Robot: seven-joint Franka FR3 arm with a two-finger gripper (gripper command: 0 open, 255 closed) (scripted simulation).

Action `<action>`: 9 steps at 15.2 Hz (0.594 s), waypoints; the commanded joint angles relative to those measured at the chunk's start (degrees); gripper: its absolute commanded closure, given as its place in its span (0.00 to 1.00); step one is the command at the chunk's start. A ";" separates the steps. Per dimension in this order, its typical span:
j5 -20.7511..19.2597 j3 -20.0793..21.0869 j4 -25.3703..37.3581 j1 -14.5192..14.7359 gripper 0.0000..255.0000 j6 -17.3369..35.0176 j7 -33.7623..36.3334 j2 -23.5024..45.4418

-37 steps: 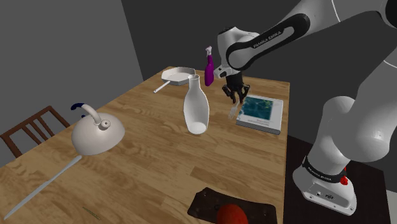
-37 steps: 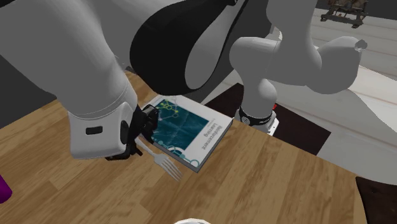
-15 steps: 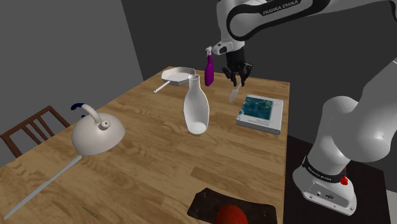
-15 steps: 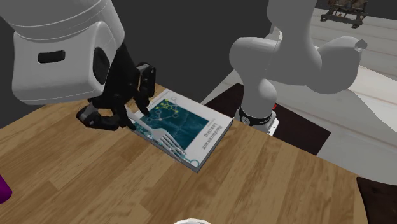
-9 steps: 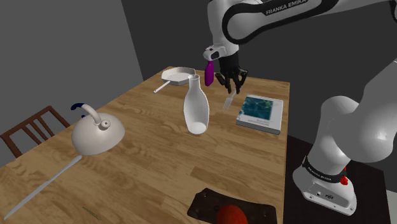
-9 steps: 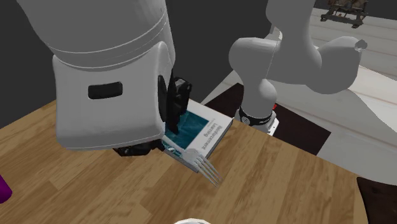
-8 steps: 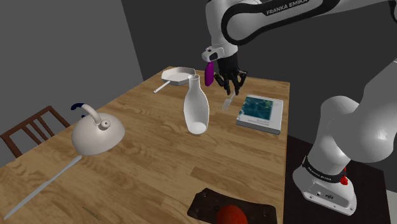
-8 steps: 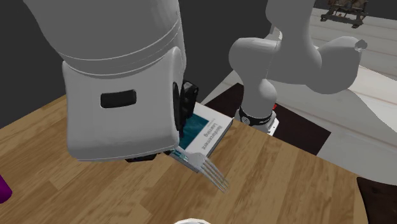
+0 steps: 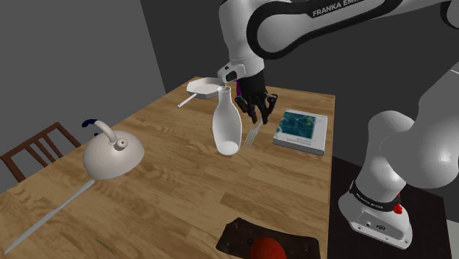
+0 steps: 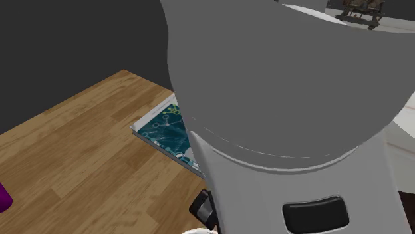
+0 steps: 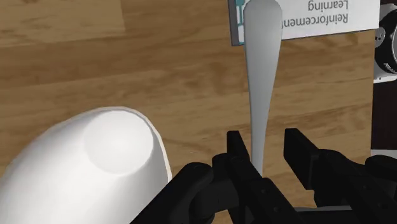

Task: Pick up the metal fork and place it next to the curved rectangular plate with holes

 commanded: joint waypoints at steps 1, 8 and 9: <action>1.30 1.79 1.01 1.27 1.00 0.17 2.74 1.31; 4.81 7.45 6.67 5.36 1.00 -0.14 11.55 6.83; 5.19 8.21 7.73 5.92 1.00 -0.21 12.79 7.82</action>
